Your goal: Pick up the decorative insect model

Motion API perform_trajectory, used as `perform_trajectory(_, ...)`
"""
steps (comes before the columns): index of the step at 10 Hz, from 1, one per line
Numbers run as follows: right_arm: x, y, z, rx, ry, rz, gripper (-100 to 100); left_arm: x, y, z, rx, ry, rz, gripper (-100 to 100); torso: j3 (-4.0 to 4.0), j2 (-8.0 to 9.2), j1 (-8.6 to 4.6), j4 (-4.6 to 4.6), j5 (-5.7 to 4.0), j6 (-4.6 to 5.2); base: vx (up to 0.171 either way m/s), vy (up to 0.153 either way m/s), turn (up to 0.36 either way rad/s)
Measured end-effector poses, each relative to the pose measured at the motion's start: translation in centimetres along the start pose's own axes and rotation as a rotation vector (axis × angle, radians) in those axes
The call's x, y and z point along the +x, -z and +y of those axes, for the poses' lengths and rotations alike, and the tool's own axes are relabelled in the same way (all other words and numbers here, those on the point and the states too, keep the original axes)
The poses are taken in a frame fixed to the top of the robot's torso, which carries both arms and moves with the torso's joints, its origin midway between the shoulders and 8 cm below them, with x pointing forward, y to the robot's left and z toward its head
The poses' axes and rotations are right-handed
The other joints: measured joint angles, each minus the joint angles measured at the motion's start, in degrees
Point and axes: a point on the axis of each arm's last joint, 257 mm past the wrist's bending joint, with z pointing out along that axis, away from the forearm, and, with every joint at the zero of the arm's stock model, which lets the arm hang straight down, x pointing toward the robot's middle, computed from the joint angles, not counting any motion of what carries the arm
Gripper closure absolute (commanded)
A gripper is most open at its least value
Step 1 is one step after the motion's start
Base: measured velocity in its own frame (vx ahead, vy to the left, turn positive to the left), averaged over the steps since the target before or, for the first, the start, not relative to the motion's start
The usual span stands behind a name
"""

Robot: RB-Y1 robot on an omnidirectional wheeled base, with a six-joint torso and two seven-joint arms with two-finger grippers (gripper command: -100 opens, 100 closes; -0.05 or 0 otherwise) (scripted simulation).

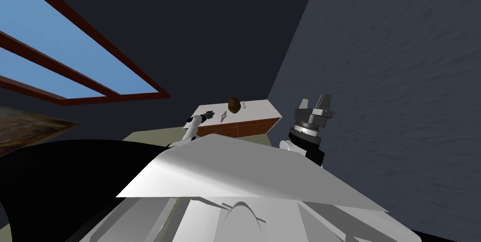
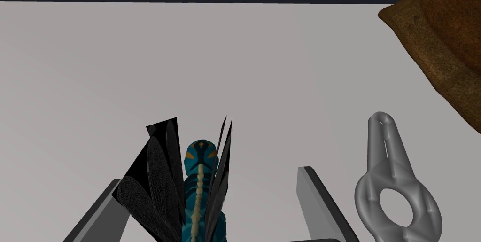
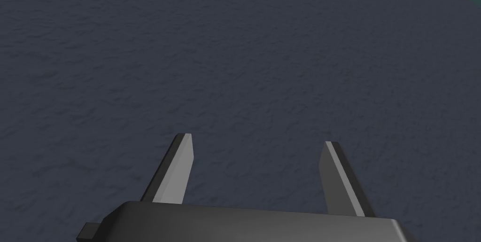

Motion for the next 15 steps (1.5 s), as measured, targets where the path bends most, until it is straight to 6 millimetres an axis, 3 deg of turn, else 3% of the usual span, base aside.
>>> perform_trajectory(4, 0.0, 0.0, 0.0, 0.000, 0.000, 0.000, 0, 2.1, -2.4, 2.9, -0.051, -0.049, 0.002, -100, -0.03, -0.05, -0.04, -0.01, 0.00, 0.08, 0.006, -0.018, 0.120)
perform_trajectory(5, 0.0, 0.0, 0.0, 0.000, 0.000, 0.000, 0, 1.8, -2.8, 3.6, -0.060, -0.051, -0.007, -100, -0.02, -0.03, -0.02, -0.01, 0.01, 0.10, 0.003, -0.016, 0.332)
perform_trajectory(8, 0.0, 0.0, 0.0, 0.000, 0.000, 0.000, 0, 4.5, -4.1, 6.0, -0.095, -0.081, 0.019, -100, -0.02, -0.03, -0.01, 0.00, 0.00, 0.11, 0.002, -0.014, 0.043)
perform_trajectory(10, 0.0, 0.0, 0.0, 0.000, 0.000, 0.000, 0, 3.4, -4.4, 6.2, -0.098, -0.088, -0.004, -100, 0.00, 0.00, 0.07, -0.01, 0.03, 0.07, 0.001, -0.005, 0.197)
perform_trajectory(15, 0.0, 0.0, 0.0, 0.000, 0.000, 0.000, 0, 6.7, -6.2, 9.4, -0.143, -0.161, 0.010, -100, -0.02, -0.03, -0.05, -0.01, -0.01, 0.10, 0.002, -0.022, 0.128)
